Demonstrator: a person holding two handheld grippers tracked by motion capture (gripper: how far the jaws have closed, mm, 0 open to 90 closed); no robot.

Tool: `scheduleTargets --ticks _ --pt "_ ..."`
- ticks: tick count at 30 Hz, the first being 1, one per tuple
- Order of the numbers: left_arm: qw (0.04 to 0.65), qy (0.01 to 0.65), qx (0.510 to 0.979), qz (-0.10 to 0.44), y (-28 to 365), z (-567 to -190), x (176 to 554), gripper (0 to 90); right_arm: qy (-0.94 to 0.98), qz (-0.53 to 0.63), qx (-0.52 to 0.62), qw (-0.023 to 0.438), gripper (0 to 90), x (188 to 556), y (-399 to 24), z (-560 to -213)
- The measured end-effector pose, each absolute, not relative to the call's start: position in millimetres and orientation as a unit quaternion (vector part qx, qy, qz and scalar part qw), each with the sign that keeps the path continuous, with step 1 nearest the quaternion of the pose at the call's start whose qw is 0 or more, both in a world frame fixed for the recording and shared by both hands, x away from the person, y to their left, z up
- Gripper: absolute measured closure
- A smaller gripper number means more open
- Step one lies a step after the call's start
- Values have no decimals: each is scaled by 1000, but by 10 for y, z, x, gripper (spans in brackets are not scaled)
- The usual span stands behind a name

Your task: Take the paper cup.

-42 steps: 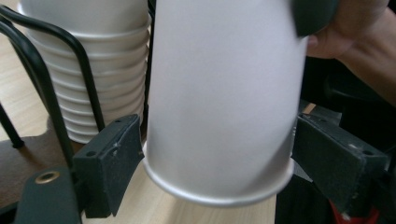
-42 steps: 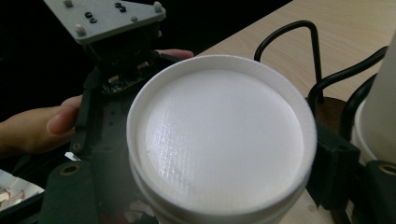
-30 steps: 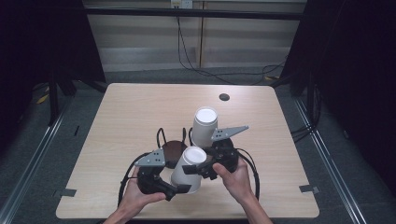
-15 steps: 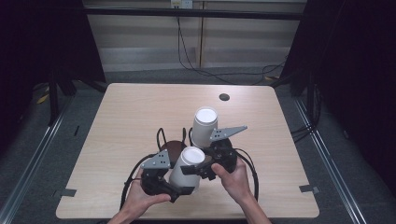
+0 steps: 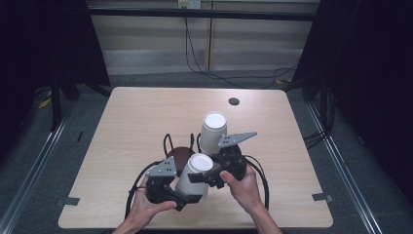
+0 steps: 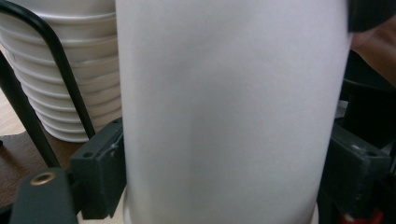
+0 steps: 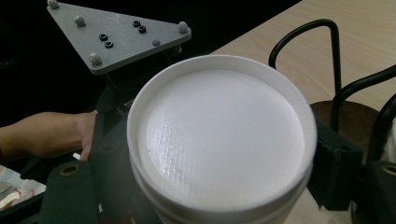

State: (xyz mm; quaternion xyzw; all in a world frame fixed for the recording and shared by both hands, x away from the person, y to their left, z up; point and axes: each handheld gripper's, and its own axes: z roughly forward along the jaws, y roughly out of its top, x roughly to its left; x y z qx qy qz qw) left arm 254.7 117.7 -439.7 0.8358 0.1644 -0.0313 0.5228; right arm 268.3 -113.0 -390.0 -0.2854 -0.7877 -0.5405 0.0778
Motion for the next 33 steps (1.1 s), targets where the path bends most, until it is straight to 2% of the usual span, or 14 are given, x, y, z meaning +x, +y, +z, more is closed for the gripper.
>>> scheduleTargets --ticks 5,12,29,33 --pt "518 166 838 -33 1193 -4378 2546 169 -782 -545 -288 87 227 2696 -1139 -3907" --pt "506 167 845 -44 1231 -4370 2548 185 -777 -554 -288 86 145 2702 -1167 -3923" --pt "489 173 853 -54 1396 -4301 2604 186 -773 -562 -287 63 141 2676 -1382 -3873" --pt "474 170 863 -43 1425 -4243 2619 186 -776 -558 -289 56 142 2674 -1402 -3873"
